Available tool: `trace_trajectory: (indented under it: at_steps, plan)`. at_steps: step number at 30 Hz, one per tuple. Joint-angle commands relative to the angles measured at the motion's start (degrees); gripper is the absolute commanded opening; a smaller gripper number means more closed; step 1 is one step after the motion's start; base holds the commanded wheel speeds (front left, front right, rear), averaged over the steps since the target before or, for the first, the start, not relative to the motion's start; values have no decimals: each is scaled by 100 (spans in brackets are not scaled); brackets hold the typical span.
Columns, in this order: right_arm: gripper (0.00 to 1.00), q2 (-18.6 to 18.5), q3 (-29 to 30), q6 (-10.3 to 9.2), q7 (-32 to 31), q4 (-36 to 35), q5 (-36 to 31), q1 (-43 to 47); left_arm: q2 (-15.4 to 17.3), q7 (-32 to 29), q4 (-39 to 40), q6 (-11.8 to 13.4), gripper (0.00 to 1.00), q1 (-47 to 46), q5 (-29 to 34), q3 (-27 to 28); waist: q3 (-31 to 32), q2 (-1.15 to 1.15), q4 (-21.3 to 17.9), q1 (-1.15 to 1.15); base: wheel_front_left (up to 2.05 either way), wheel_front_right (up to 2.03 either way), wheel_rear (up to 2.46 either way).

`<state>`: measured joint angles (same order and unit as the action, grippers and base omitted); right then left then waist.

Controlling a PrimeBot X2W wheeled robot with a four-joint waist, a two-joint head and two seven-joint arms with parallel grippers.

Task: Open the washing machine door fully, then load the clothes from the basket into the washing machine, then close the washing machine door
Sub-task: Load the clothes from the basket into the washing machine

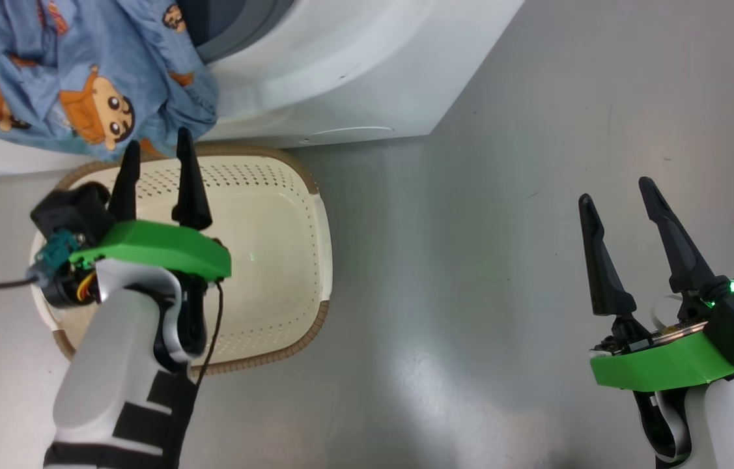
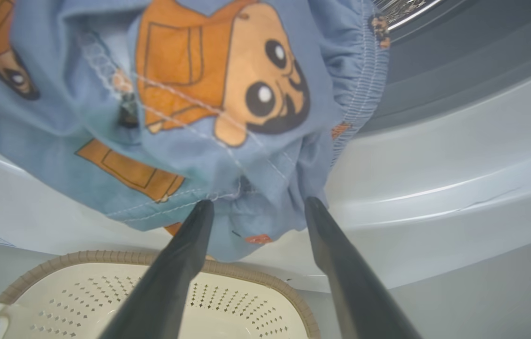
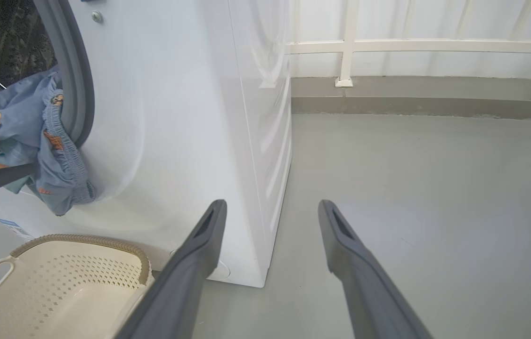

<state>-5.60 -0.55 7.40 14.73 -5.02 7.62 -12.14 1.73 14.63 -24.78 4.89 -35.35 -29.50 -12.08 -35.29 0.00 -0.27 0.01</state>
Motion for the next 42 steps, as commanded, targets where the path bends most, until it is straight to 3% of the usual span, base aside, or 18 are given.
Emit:
trace_trajectory:
  at_steps: [1, 13, 22, 24, 25, 27, 29, 30, 42]
  plan:
    - [100, 27, -159, 9, 27, -131, -31, 2, 115, 36, -14, 67, 100, -141, 65, 154, -30, 0, -35, -1, 0, 0, 0]
    - [100, -4, -272, 9, 27, -116, -34, -35, 115, 37, -335, 375, 100, -664, 80, 117, -191, 0, -154, -1, 0, 0, 0]
    - [100, -9, -278, 9, 27, -151, -49, -53, 115, 37, -280, 862, 100, -940, 390, 249, -348, 0, -225, -1, 0, 0, 0]
    - [100, -4, -258, 9, 27, -157, -50, -49, 115, 37, -205, 944, 77, -945, 477, 334, -368, 0, -230, -1, 0, 0, 0]
    - [100, -1, -250, 9, 27, -158, -50, -48, 115, 37, -171, 970, 55, -935, 520, 367, -374, 0, -229, -1, 0, 0, 0]
    - [100, 8, -237, 9, 27, -159, -55, -43, 115, 37, -131, 977, 34, -921, 586, 438, -384, 0, -221, -1, 0, 0, 0]
    - [100, 19, -230, 9, 27, -152, -60, -37, 115, 37, -118, 959, 7, -885, 641, 461, -379, 0, -206, -1, 0, 0, 0]
    - [100, 26, -231, 9, 27, -145, -61, -38, 115, 37, -108, 953, 0, -860, 657, 466, -374, 0, -195, -1, 0, 0, 0]
    - [100, 77, -219, 9, 27, -114, -44, -43, 115, 37, 618, 1012, 0, -155, 762, 468, -275, 0, -17, -1, 0, 0, 0]
